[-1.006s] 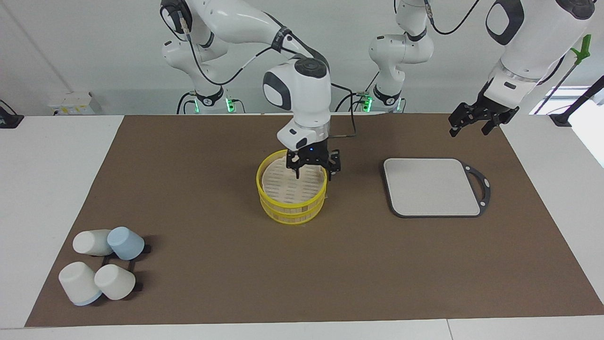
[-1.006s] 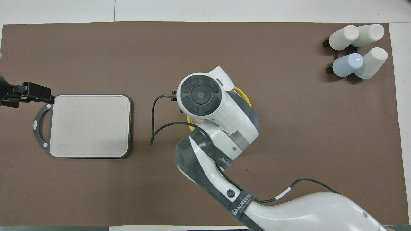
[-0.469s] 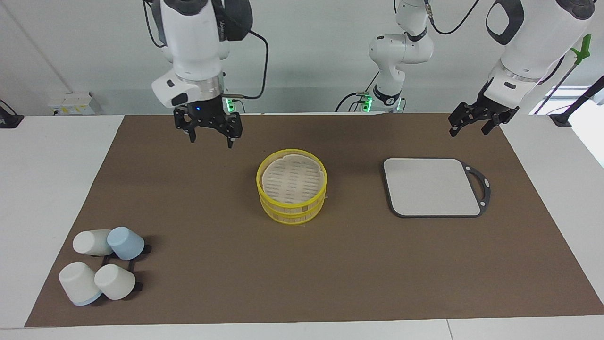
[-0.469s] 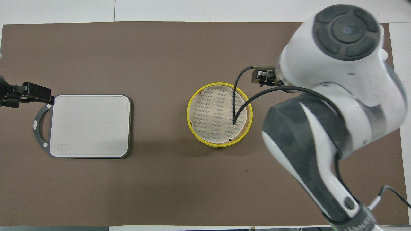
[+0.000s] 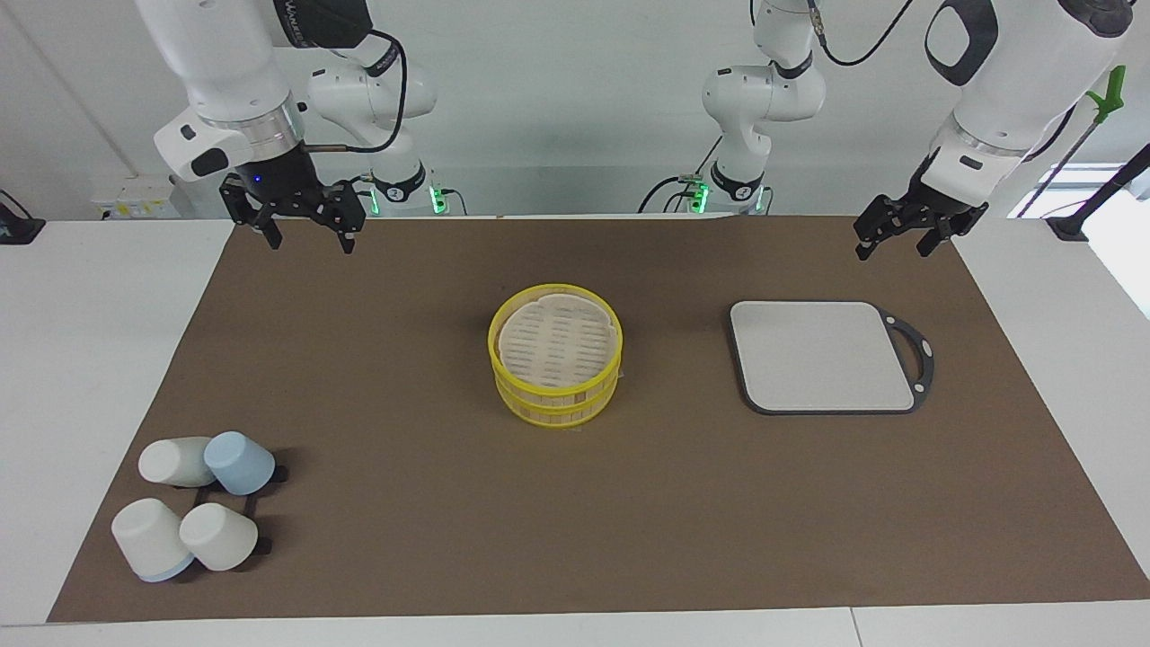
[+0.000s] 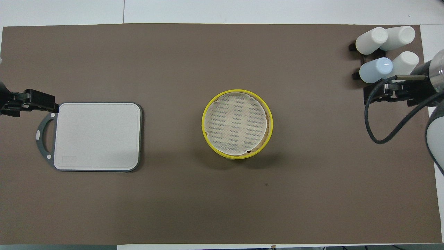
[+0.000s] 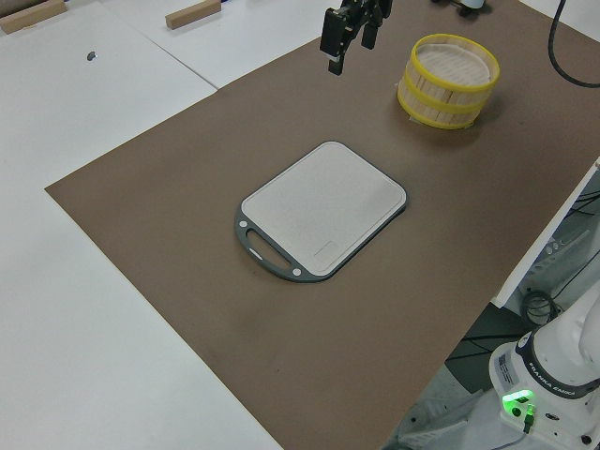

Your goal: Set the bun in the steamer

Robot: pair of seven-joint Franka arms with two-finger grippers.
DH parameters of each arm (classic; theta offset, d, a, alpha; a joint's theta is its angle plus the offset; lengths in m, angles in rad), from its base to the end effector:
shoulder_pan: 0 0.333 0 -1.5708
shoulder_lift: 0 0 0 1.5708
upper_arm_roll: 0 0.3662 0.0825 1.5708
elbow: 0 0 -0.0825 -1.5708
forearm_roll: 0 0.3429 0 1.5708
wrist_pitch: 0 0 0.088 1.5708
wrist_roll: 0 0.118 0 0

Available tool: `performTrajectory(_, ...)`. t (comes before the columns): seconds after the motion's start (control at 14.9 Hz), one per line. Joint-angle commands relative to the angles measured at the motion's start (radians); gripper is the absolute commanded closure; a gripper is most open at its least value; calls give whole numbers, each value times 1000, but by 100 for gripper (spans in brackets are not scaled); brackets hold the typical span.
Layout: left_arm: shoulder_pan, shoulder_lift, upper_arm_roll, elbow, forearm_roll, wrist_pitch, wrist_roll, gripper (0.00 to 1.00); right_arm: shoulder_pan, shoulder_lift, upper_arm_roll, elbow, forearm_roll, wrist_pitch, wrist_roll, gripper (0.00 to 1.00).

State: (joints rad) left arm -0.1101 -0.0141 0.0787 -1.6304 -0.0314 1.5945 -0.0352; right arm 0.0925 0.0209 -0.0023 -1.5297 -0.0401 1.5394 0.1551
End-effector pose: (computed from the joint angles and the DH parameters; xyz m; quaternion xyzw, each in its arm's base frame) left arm 0.5087 -0.0193 0.6473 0.9998 0.0024 -0.0115 0.0159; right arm 0.5163 0.0419 0.6679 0.9992 -0.0330 -0.0031 0.0206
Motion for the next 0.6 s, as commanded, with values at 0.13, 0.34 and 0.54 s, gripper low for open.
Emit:
performTrajectory(0.13,-2,-7,6,9,-2,-22,15,0,16,-29,-44,-41,20,-4,-75,0)
performTrajectory(0.34,-2,-7,7,9,-2,-21,15,0,16,-26,-51,-40,19,1,-78,0)
performTrajectory(0.54,-2,-7,7,9,-2,-19,17,0,16,-22,-67,-38,17,-4,-89,0)
